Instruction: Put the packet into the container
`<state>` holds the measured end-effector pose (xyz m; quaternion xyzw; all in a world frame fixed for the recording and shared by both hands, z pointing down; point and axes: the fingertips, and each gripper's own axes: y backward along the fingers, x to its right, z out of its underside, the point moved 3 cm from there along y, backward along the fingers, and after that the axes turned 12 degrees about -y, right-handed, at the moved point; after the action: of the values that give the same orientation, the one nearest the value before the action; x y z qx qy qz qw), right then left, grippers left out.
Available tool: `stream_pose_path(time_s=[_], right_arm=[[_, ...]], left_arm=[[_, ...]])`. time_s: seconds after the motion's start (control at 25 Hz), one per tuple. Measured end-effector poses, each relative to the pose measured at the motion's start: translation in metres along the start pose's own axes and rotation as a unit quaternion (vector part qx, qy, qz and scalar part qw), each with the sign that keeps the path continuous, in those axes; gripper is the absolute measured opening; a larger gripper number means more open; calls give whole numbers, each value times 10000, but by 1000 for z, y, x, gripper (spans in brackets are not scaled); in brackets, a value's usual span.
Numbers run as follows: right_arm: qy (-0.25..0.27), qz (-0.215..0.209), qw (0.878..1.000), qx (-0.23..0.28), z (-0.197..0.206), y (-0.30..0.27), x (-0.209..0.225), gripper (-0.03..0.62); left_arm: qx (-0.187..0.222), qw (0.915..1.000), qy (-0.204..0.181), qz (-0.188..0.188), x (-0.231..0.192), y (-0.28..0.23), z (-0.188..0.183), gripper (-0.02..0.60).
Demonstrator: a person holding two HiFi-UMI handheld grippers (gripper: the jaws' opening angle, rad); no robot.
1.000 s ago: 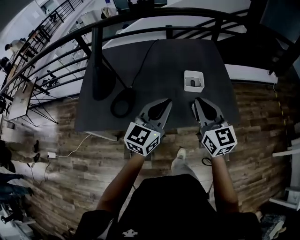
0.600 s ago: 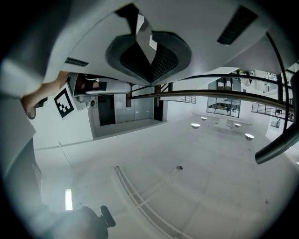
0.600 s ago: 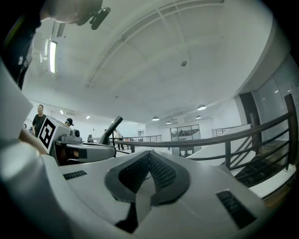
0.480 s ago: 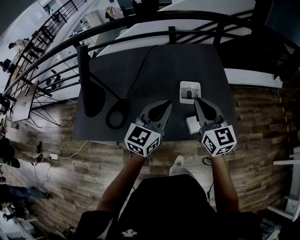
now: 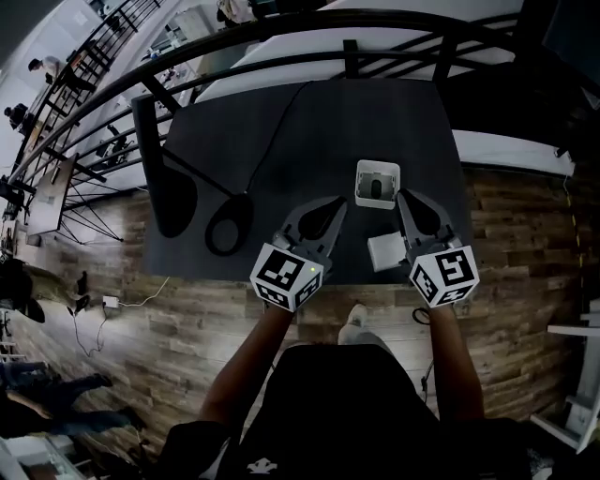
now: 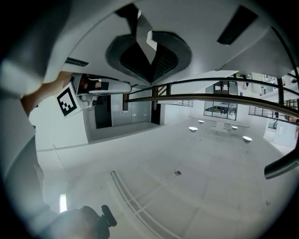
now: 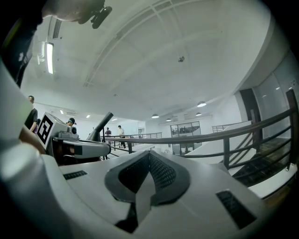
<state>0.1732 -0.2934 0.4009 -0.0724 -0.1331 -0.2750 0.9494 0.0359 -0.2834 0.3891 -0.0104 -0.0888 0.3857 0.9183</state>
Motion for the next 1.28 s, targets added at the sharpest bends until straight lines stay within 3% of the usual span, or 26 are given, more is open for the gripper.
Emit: stream_pose_path(time_s=[0.16,0.6,0.68,0.8,0.92,1.08,1.2,1.28], right_arm=[[-41,-23,9998,-176,14,1,4,5],[330,56,9982,-502,22,3,15,5],[472,-71,9962,-735,28,0,17,5],[758,-642,9866,-1297,46,-7,10,5],[1135,-1132,9650,-2074,69,-11,5,5],[1749,-1532,9192,-3178,97,-10,1,10],[2206,-1809,8715,-3989,123,-6,3,96],[2613,-1948,8302,-4522,142,-1,8,146]], left_arm=[[-59,9997,228,-111,1,6,9,6],[-56,9998,68,158,0,-12,6,6],[-34,9998,90,197,-1,-16,7,6],[-44,9997,159,195,-5,-16,14,6],[-68,9996,216,178,-9,-16,19,6],[-43,9994,322,123,-10,-15,24,6],[-118,9991,355,195,-9,-13,34,6],[-194,9991,279,271,-8,-13,39,6]])
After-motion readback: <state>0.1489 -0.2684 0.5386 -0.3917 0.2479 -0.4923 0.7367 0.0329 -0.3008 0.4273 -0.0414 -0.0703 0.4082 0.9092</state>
